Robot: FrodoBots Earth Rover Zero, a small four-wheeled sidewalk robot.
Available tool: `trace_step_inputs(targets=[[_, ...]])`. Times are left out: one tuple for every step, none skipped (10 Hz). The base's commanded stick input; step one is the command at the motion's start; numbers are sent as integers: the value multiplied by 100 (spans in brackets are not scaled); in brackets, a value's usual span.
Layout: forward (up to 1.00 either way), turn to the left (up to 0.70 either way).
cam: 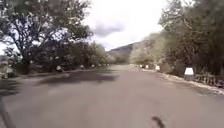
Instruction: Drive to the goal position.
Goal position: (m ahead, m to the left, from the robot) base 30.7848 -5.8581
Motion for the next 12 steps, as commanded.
trace_step_inputs(targets=[[100, 0], [100, 0], [100, 0], [100, 0], [100, 0], [100, 0], [100, 0], [100, -3], [100, -9], [100, 0], [100, 0], [100, 0]])
